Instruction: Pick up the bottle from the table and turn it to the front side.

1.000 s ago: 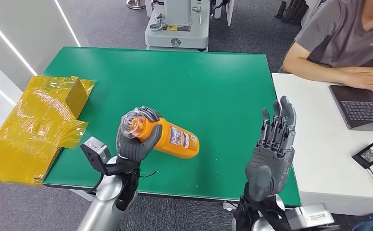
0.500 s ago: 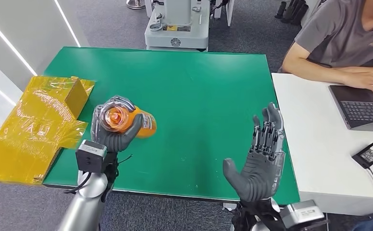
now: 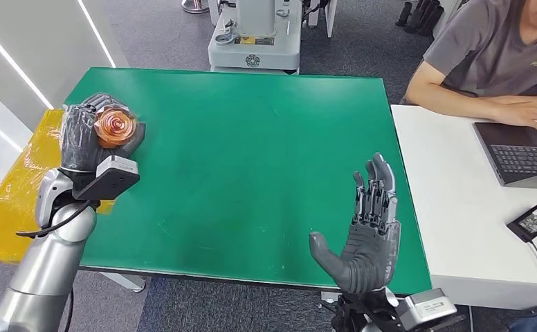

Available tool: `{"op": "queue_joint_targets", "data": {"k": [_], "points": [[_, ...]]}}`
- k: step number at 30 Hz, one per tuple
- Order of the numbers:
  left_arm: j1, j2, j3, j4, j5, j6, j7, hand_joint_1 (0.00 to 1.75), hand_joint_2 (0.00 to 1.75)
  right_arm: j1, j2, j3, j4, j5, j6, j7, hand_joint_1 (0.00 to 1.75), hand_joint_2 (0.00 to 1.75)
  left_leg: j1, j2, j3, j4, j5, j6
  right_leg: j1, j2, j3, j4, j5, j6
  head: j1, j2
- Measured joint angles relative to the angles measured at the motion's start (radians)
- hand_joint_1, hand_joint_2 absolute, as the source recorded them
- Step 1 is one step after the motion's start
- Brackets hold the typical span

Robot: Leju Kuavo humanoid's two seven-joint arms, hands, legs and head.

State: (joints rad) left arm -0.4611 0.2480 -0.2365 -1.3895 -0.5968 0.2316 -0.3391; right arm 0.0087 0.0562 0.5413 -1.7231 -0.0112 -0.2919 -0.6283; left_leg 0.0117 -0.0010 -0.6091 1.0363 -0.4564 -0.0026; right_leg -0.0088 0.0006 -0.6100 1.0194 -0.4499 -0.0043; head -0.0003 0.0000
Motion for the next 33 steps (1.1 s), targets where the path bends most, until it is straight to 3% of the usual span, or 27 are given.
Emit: {"op": "queue_joint_targets", "data": {"k": [6,11,26,33], "points": [[-0.109,0.109,-0.016,0.101,-0.203,0.020,0.057,1.75,1.75,-0.001,0.009,-0.005,0.008,0.011,0.037,0.003,0.00,1.75,0.000,0.000,0.000,0.000,0.000,0.000,0.000,0.000,-0.001,0.000,0.000,0.000,0.000,0.000],[-0.197,0.148,-0.064,0.237,-0.309,0.006,0.097,1.75,1.75,-0.001,0.021,-0.010,0.019,0.014,0.044,-0.001,0.00,1.75,0.000,0.000,0.000,0.000,0.001,-0.001,0.000,0.000,-0.001,0.000,0.000,0.000,0.000,0.000],[-0.300,0.139,-0.209,0.741,-0.387,-0.090,0.043,1.75,1.75,0.004,0.041,-0.043,0.019,0.039,0.060,-0.003,0.00,1.75,0.000,0.002,0.000,0.000,0.001,-0.001,0.000,0.003,-0.002,0.000,0.000,0.000,0.000,0.000],[-0.324,0.142,-0.258,0.891,-0.438,-0.123,-0.010,1.75,1.75,0.016,0.041,-0.050,0.019,0.035,0.058,-0.009,0.00,1.75,0.000,0.002,-0.001,0.000,0.000,-0.001,0.000,0.003,-0.002,0.000,0.000,0.000,0.000,0.000]]}}
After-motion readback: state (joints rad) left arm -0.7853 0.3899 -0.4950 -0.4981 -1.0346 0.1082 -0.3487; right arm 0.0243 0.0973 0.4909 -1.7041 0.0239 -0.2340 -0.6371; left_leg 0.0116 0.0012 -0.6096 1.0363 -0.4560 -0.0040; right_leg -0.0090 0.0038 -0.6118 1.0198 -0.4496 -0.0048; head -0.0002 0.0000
